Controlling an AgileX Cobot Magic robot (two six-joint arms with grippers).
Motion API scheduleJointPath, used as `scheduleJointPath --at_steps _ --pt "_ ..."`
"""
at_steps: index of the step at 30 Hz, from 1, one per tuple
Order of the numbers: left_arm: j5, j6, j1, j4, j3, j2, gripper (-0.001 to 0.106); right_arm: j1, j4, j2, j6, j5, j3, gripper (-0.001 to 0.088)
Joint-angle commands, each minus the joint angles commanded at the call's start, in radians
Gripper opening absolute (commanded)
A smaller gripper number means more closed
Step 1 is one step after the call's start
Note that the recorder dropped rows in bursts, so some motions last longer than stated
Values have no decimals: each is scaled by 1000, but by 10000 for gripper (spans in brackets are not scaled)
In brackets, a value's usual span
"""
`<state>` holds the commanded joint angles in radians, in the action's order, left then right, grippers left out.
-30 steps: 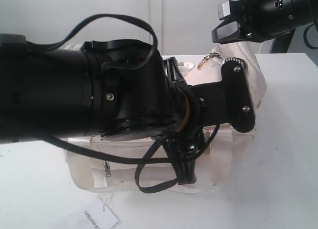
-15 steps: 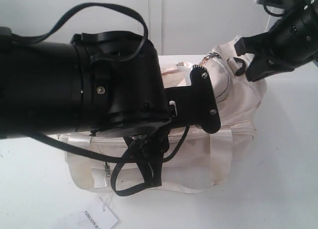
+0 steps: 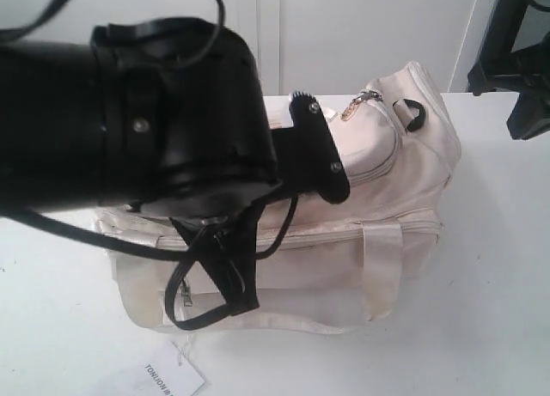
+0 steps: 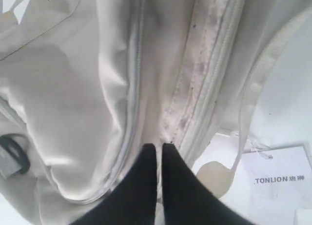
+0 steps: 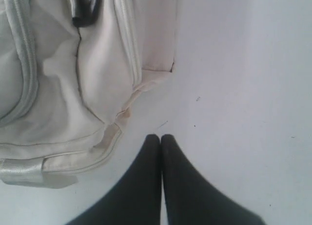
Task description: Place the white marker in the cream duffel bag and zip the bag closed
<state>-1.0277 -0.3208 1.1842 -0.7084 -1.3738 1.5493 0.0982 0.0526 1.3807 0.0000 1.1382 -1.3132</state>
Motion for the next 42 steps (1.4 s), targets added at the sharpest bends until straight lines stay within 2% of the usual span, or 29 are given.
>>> scheduleJointPath --at_steps 3,5,7,9,10,11,14,17,23,33,36,42 --pt "-16 -69 -49 5 -2 -59 0 0 0 0 0 -18 0 0" --pt "-42 -76 -124 75 -2 -103 0 0 0 0 0 -20 0 0" --pt "-45 -57 -232 210 -2 -146 0 0 0 0 0 -20 0 0" --pt "-64 -15 -386 363 -2 -195 0 0 0 0 0 -18 0 0" --pt "-74 -12 -418 384 0 -208 0 0 0 0 0 -13 0 0" --pt "-100 5 -491 425 0 -233 0 0 0 0 0 11 0 0" --pt "-130 35 -606 499 0 -287 0 0 0 0 0 72 0 0" --pt "-145 125 -728 641 0 -351 0 0 0 -24 6 45 45 0" --pt "-174 215 -865 730 5 -389 0 0 0 -94 6 9 141 0" --pt "-156 405 -1118 967 130 -444 0 0 0 -235 8 -41 262 0" --pt "-121 405 -1144 971 187 -500 0 0 0 -276 13 -54 300 0" --pt "-99 409 -1143 951 286 -662 0 0 0 -358 31 -98 378 0"
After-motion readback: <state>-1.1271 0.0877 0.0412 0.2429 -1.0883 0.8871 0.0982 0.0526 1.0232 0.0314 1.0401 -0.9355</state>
